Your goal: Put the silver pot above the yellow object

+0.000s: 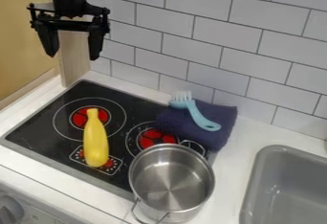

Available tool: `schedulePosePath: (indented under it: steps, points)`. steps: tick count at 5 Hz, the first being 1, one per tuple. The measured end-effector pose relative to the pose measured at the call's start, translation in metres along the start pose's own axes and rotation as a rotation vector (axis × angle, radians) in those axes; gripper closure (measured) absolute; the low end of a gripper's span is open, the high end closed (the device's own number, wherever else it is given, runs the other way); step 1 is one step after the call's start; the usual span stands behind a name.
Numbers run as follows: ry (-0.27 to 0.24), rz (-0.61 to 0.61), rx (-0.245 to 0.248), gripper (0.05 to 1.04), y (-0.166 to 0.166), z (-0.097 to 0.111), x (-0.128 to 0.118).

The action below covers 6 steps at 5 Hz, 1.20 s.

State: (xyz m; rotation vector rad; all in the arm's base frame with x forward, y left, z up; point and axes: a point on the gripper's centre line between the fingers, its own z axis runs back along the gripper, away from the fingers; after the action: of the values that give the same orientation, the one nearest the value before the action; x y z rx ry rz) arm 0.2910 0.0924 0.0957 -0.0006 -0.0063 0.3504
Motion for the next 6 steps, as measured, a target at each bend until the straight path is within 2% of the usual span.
schedulePosePath:
  steps: [1, 2, 3, 4, 5, 6]
  points:
    - [0.057, -0.003, 0.006, 0.085, 0.001, -0.014, -0.012]
    - [0.073, -0.117, 0.043, 0.085, -0.013, -0.013, -0.024]
    - [0.010, -0.282, 0.038, 0.085, -0.032, -0.009, -0.041]
    - [-0.001, -0.489, 0.058, 0.085, -0.064, -0.014, -0.068]
    - [0.025, -0.611, 0.060, 0.085, -0.085, -0.032, -0.094]
    - [0.018, -0.678, 0.041, 0.085, -0.099, -0.040, -0.106]
